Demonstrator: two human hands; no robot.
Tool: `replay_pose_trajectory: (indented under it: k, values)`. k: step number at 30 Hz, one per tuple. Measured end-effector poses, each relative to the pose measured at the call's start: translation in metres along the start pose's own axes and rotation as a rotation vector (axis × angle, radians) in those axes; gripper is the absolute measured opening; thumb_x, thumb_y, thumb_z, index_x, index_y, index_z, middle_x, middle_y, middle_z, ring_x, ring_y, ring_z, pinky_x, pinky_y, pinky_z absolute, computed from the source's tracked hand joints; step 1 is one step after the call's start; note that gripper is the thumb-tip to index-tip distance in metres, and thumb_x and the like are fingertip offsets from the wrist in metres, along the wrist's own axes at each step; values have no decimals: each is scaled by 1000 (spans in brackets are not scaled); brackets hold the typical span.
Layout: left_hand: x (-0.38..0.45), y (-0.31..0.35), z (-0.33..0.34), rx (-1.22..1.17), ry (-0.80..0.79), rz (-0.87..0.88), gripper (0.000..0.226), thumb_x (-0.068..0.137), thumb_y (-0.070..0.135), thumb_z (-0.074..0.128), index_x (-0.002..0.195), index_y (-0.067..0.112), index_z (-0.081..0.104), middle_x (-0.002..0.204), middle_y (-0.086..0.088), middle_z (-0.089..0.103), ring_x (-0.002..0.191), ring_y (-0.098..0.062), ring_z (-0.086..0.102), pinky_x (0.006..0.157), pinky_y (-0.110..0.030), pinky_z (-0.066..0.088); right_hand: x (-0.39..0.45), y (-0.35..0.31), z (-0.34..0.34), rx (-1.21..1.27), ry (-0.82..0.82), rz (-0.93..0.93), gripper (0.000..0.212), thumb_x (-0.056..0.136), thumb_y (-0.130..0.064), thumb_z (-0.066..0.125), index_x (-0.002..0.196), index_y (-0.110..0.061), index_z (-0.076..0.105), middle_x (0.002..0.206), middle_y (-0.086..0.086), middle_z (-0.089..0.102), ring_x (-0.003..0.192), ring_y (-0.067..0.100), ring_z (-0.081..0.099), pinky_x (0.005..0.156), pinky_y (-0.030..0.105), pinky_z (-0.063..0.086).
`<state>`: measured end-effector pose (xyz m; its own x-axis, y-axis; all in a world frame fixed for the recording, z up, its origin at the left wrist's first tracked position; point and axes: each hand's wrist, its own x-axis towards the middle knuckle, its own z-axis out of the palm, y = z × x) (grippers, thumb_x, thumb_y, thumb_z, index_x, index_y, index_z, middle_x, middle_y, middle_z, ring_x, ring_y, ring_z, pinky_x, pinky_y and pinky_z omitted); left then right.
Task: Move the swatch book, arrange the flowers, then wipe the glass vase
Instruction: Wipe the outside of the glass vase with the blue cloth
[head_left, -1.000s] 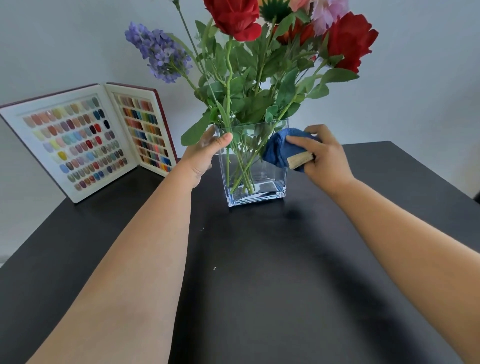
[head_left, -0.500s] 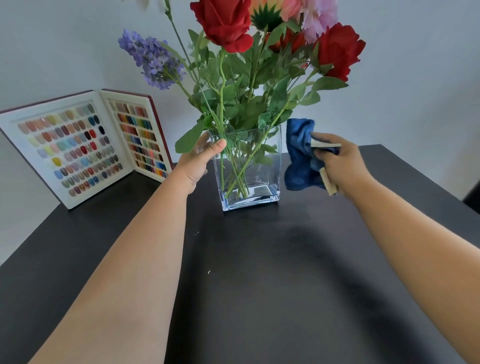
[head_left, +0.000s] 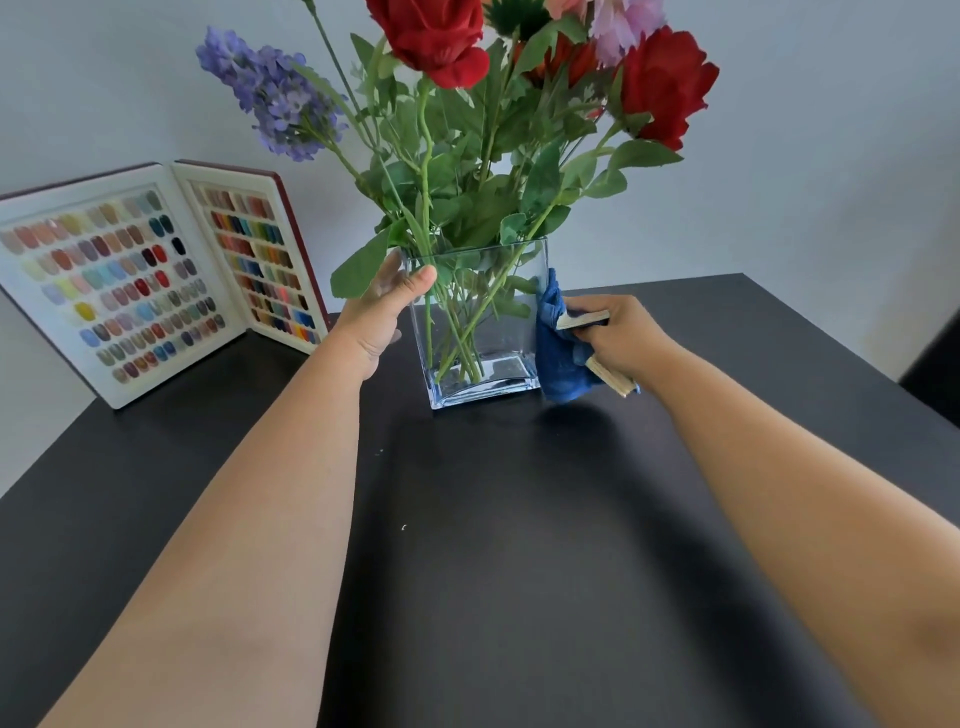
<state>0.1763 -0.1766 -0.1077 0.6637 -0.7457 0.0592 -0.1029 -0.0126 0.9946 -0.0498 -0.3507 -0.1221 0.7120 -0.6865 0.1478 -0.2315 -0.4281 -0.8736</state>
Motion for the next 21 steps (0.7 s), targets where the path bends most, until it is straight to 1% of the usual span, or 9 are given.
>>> replay_pose_trajectory:
  k: [2,4,5,7,10,13,15,18,21]
  values:
    - [0,0,1,-5,9,3,104,54,76,72,146,40,38,136,18,50,125,-9,41,92,-43,36,-5,3,-1,-129,-67,45,42,87,1,47,103,-27,74,65,-6,69,61,6,59,62,18,47]
    - [-1,0,1,2,7,2,105,54,76,71,147,40,38,140,18,48,127,-10,40,92,-42,35,-9,9,1,-259,-143,84,46,84,6,41,102,-22,73,56,-18,65,70,13,63,69,22,46]
    - [-2,0,0,5,4,-2,105,54,77,71,147,40,38,144,17,47,130,-11,39,91,-41,36,-11,11,1,-308,-173,88,49,82,8,39,103,-21,73,58,-21,63,74,15,65,72,22,45]
    - [-4,1,-1,5,-3,-11,106,52,77,72,145,41,39,148,15,45,134,-12,38,90,-40,36,-10,5,0,-336,-153,68,54,81,9,36,106,-22,72,71,-17,65,76,12,66,71,19,44]
    - [-6,4,-3,21,-14,-28,113,45,81,75,145,42,39,149,16,43,135,-12,38,87,-40,38,2,-12,-6,-59,-24,72,56,80,10,36,93,-27,76,63,-16,71,57,2,65,51,15,48]
    - [-7,5,-2,39,-17,-18,118,41,83,74,145,41,39,150,16,43,135,-12,38,83,-39,39,14,-26,-8,311,62,42,51,85,11,45,84,-29,77,80,-8,76,74,5,70,61,19,54]
    - [-6,5,-3,42,-18,-10,117,43,82,74,147,41,38,151,15,42,136,-13,37,84,-39,39,16,-26,-5,444,83,22,44,87,9,48,87,-25,77,82,-8,76,74,5,70,63,16,53]
    - [-7,3,-3,24,-17,3,107,50,76,73,145,41,39,150,14,43,137,-15,36,88,-40,37,12,-17,2,477,60,-10,42,88,5,50,86,-26,78,75,-7,75,60,5,64,56,16,49]
    - [-8,2,0,34,-22,27,96,55,72,71,141,42,44,146,15,47,134,-15,39,86,-38,39,10,-12,0,280,53,-66,41,89,-1,54,89,-34,77,77,-3,74,62,9,62,59,21,51]
